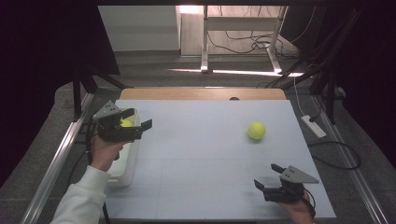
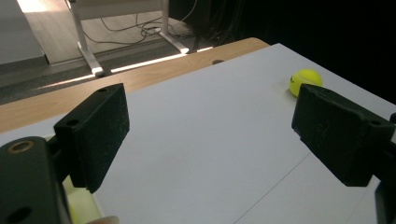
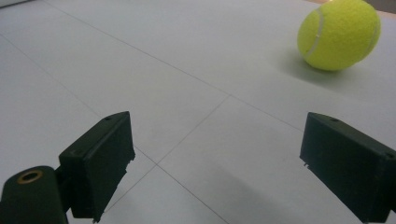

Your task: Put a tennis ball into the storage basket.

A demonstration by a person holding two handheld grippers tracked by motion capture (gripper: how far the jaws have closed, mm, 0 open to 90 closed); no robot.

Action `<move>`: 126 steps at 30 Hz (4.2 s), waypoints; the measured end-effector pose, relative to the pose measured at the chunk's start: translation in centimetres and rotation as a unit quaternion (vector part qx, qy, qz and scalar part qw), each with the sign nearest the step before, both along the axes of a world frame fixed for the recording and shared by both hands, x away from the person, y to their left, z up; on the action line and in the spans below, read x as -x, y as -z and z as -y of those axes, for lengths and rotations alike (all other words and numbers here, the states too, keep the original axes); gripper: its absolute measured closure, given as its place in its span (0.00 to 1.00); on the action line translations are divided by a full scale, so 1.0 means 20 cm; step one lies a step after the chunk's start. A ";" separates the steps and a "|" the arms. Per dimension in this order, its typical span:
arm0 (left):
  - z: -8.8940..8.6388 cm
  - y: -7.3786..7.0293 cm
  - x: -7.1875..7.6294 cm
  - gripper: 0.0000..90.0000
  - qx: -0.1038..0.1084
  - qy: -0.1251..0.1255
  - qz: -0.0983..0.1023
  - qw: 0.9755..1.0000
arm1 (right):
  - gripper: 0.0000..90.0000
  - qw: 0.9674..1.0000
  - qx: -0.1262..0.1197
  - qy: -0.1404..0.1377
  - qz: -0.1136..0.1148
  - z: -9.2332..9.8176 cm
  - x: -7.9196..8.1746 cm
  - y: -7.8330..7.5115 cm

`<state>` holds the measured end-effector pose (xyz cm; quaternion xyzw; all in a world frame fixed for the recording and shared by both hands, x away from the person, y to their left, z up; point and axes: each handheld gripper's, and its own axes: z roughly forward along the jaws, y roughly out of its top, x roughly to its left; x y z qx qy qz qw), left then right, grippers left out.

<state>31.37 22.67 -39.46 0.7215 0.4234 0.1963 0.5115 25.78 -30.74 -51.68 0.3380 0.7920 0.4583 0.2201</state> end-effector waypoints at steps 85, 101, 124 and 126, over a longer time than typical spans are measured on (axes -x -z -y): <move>0.52 0.12 -0.09 0.14 -0.031 0.102 0.001 0.994 | 0.11 1.000 0.006 -0.002 -0.002 -0.01 -0.03 0.01; 0.62 0.16 -0.14 0.15 -0.029 0.115 -0.005 0.993 | 0.11 1.000 0.010 -0.001 -0.002 -0.02 -0.03 0.01; 0.79 0.14 -0.22 0.15 -0.044 0.142 -0.011 0.989 | 0.11 1.000 0.005 0.000 -0.003 -0.01 -0.03 0.01; 0.81 0.14 -0.22 0.15 -0.046 0.146 -0.011 0.988 | 0.11 1.000 0.005 0.000 -0.003 -0.01 -0.03 0.01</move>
